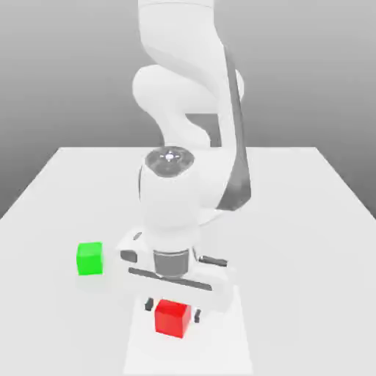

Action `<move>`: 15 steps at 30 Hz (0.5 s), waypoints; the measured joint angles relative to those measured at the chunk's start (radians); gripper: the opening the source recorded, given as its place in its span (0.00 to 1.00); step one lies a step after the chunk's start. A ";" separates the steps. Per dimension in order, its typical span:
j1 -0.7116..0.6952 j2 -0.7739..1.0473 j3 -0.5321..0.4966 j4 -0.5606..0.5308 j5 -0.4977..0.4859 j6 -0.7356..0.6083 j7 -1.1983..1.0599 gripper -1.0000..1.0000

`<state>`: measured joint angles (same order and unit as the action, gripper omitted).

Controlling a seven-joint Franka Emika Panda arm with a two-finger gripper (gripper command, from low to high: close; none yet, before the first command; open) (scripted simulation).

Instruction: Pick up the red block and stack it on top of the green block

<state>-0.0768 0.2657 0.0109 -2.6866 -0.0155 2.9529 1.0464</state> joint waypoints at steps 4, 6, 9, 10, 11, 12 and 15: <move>-0.001 0.001 0.001 0.000 -0.002 0.001 0.002 0.00; -0.004 -0.053 0.004 -0.008 0.002 -0.045 -0.001 0.00; -0.003 -0.156 0.005 -0.023 0.009 -0.133 -0.007 0.00; -0.009 -0.192 0.001 -0.031 0.008 -0.161 -0.010 0.00; -0.061 -0.228 -0.018 -0.049 -0.005 -0.179 -0.021 0.00; -0.108 -0.264 -0.029 -0.070 -0.023 -0.193 -0.035 0.00; -0.214 -0.372 -0.100 -0.144 -0.076 -0.227 -0.091 0.00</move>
<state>-0.2906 -0.1067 -0.0886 -2.8306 -0.0916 2.7261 0.9555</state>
